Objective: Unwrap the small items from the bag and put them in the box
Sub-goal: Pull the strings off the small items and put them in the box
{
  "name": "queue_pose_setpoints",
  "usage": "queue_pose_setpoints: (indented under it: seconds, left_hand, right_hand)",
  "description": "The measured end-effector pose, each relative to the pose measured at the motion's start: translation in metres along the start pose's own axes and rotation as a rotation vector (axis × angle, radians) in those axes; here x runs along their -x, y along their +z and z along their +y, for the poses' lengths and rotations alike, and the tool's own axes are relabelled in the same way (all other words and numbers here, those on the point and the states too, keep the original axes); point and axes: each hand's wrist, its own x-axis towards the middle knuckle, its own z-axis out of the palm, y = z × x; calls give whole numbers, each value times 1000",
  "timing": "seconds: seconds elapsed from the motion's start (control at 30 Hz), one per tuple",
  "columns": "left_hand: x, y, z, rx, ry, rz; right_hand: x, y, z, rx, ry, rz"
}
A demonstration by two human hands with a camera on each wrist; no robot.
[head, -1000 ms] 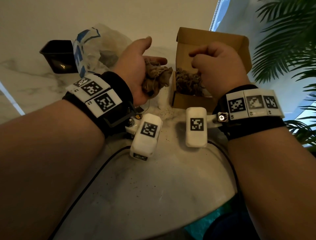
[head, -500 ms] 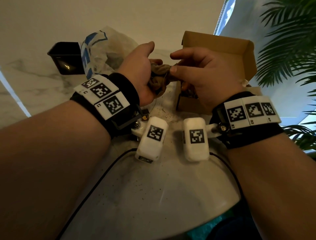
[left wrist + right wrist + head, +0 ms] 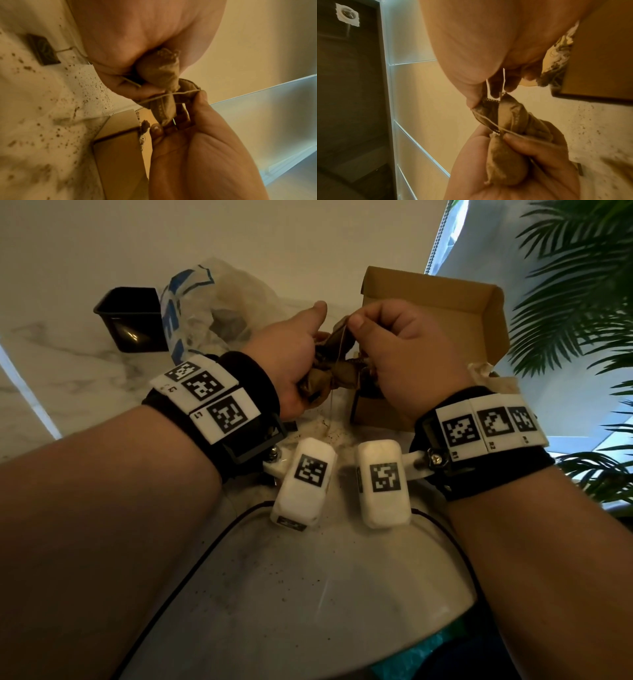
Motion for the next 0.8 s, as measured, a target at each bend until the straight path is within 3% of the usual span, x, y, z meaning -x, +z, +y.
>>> queue_pose_setpoints:
  seconds: [0.23, 0.4, 0.57, 0.67, 0.8]
  left_hand:
    - [-6, -1, -4, -135, 68, 115]
    - [-7, -5, -4, -371, 228, 129]
    - [-2, -3, 2, -209, 283, 232]
    - [2, -4, 4, -226, 327, 180]
    - [8, -3, 2, -360, 266, -61]
  right_hand:
    - [-1, -1, -2, -84, 10, 209]
    - [-6, -2, -1, -262, 77, 373]
    - [-8, -3, -2, -314, 164, 445]
    - [-7, -3, -2, -279, 190, 428]
    - [-5, -5, -2, -177, 184, 406]
